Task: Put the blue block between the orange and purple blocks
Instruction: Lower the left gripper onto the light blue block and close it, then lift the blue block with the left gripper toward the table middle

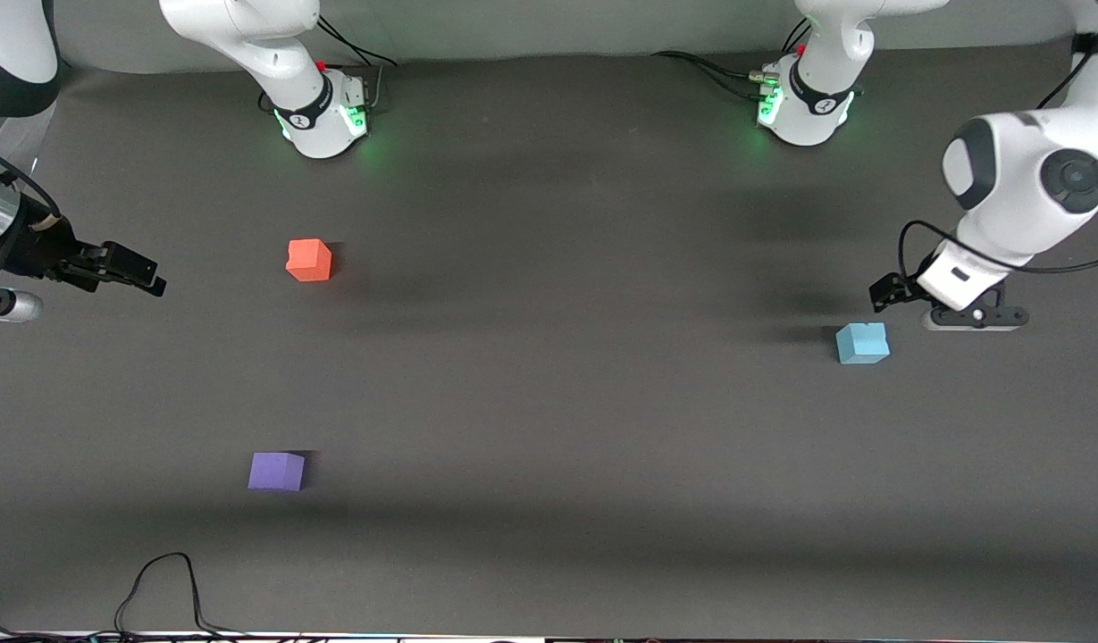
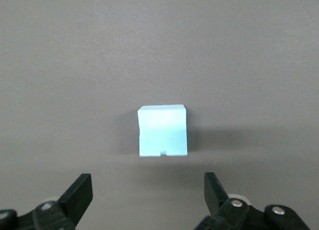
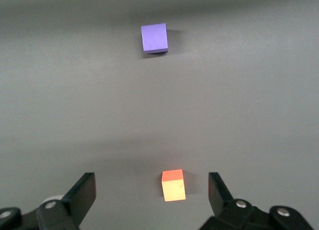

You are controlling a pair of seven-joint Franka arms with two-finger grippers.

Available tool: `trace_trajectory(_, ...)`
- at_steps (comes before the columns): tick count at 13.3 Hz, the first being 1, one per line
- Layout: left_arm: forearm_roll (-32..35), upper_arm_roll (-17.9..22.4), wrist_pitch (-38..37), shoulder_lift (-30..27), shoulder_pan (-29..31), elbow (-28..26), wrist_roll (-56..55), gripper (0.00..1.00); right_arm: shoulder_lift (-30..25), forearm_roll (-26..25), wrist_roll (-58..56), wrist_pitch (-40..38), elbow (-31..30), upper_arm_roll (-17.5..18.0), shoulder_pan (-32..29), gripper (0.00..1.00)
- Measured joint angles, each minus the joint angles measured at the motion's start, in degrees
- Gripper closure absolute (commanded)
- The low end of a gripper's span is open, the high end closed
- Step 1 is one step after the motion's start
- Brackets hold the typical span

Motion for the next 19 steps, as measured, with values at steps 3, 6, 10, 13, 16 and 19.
trace_trajectory(3,0.03,-0.20,10.02,6.87,-0.08,-1.53,0.03,0.00,0.03,-0.05,0.00,-0.01,-0.04,0.00,0.00,0.00)
trace_trajectory(6,0.04,-0.23,17.03,13.52,-0.08,-1.72,0.03,0.00,0.04,-0.07,0.00,-0.01,-0.06,0.00,0.00,0.00)
trace_trajectory(10,0.04,-0.29,18.02,15.35,-0.08,-1.59,0.01,0.29,0.04,-0.08,0.00,-0.05,-0.10,0.00,0.00,0.00)
trace_trajectory(13,0.02,-0.38,18.02,15.35,-0.09,-1.56,-1.20,0.67,0.04,-0.08,0.00,-0.06,-0.10,0.00,0.00,0.00)
trace_trajectory(16,0.02,-0.60,18.02,15.33,-0.15,-1.36,-2.94,0.70,0.04,-0.08,0.00,-0.07,-0.11,0.00,0.00,0.00)
trace_trajectory(19,0.02,-0.66,17.91,15.25,-0.16,-0.86,-3.46,0.70,0.04,-0.08,0.00,-0.10,-0.11,0.00,0.00,0.00)
